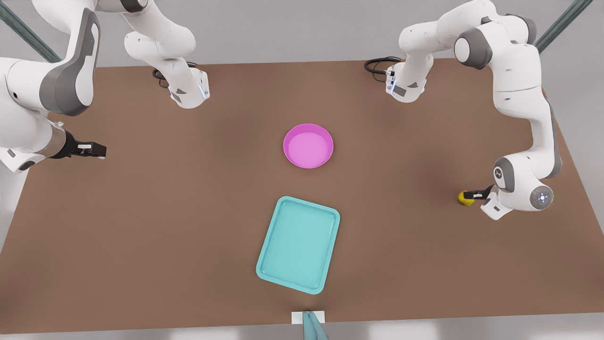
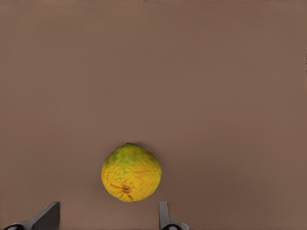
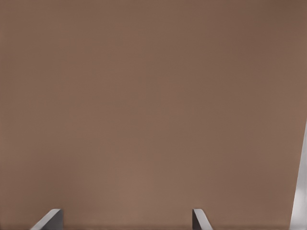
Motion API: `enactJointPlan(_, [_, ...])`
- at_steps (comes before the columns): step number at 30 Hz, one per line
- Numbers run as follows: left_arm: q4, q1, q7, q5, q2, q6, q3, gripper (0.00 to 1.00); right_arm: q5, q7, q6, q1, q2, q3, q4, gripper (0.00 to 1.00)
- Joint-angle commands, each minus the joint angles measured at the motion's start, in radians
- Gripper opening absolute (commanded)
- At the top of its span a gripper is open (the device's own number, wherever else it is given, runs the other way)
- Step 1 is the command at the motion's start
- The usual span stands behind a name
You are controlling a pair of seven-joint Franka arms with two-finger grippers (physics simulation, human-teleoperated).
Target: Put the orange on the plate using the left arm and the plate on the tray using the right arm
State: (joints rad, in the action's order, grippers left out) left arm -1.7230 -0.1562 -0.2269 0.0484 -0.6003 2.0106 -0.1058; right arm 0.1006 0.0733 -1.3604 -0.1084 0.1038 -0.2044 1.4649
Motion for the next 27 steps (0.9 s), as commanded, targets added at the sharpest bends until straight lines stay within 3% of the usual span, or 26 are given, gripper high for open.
enactJointPlan(1, [-0.020, 0.001, -0.212, 0.001, 0.001, 0.120, 0.000, 1.00, 0.001, 0.013, 0.001, -0.001, -0.001, -0.001, 0.000, 1.00])
enactJointPlan(22, [-0.055, 0.009, -0.177, -0.005, -0.082, 0.112, 0.001, 1.00, -0.001, 0.014, 0.001, -0.001, 0.008, -0.001, 0.002, 1.00])
enactJointPlan(24, [-0.053, 0.010, -0.175, -0.005, -0.082, 0.111, 0.001, 0.61, 0.001, 0.013, 0.001, -0.001, 0.010, -0.001, 0.002, 1.00])
enactJointPlan(25, [-0.053, 0.010, -0.175, -0.005, -0.082, 0.111, 0.001, 0.56, -0.001, 0.013, 0.001, -0.001, 0.010, -0.001, 0.002, 1.00])
enactJointPlan(27, [-0.053, 0.009, -0.175, -0.005, -0.082, 0.111, 0.001, 0.56, -0.001, 0.013, 0.001, -0.001, 0.010, -0.001, 0.002, 1.00])
